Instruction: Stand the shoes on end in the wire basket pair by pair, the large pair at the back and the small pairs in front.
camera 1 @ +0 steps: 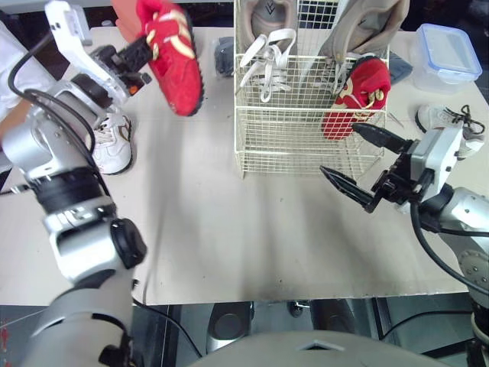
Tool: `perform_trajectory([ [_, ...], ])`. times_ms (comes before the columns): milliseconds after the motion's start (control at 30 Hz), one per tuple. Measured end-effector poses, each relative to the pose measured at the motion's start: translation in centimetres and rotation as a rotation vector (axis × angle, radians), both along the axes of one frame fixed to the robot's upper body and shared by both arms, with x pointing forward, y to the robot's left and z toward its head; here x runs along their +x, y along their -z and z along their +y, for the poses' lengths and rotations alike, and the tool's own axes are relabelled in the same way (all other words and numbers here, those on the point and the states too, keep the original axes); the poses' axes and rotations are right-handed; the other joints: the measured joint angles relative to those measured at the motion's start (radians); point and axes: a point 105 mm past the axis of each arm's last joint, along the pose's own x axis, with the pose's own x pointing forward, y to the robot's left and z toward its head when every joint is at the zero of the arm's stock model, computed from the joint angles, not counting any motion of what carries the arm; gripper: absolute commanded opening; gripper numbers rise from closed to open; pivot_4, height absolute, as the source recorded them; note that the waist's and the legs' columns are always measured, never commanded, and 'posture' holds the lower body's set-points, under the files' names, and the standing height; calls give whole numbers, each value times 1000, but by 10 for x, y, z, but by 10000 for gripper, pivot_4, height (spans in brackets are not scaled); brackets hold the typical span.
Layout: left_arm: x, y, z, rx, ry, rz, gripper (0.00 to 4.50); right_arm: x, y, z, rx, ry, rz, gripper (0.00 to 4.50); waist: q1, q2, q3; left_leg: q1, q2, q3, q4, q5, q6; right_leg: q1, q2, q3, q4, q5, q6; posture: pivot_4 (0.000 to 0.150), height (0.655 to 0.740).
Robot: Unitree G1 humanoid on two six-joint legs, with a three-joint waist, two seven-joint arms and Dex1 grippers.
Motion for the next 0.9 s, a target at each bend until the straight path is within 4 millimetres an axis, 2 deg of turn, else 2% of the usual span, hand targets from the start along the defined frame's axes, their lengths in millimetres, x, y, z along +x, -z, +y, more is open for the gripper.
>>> perform_trajectory([
  [133, -18, -24, -14, -74, -42, -173, 190, 3, -4, -3, 23, 6, -10, 45000, 0, 0, 0, 2, 0, 0, 0, 0, 0, 1, 0, 0, 1, 0, 0, 1500, 6860],
  [200, -34, -38, -29, -96, -76, -332, 190, 5, -8, -5, 34, 14, -27, 45000, 1, 0, 0, 2, 0, 0, 0, 0, 0, 1, 0, 0, 1, 0, 0, 1500, 6860],
  [300, -42, -42, -47, -94, -110, -422, 190, 5, -10, -5, 38, 13, -39, 45000, 2, 0, 0, 2, -1, 0, 0, 0, 0, 2, 1, 0, 1, 0, 0, 1500, 6860],
  [467, -43, -22, -82, -18, -184, -493, 190, 7, -11, -6, 48, 23, -40, 45000, 3, 0, 0, 2, -1, -1, 0, 0, 0, 3, 5, 0, 1, 0, 0, 1500, 6860],
  [567, -44, -21, -94, 19, -232, -562, 190, 8, -11, -6, 52, 28, -41, 45000, 2, 0, 0, 2, -1, 0, 0, 0, 0, 2, 6, 0, 0, 0, 0, 1500, 6860],
  [633, -44, -20, -97, 18, -243, -575, 190, 8, -11, -6, 53, 31, -41, 45000, 2, 0, 0, 2, -1, 0, 0, 0, 0, 3, 6, 1, 0, 0, 0, 1500, 6860],
  [733, -35, -8, -110, 15, -316, -587, 190, 9, -11, -7, 61, 44, -38, 45000, 2, 0, -1, 2, -1, -1, 0, 0, 1, 2, 7, 0, 0, 0, 0, 1500, 6860],
  [900, -33, 7, -117, 42, -385, -629, 190, 6, -12, -7, 94, 54, -37, 45000, 3, 0, -1, 2, -1, -1, 0, -1, 1, 2, 7, 0, 0, 0, 0, 1500, 6860],
])
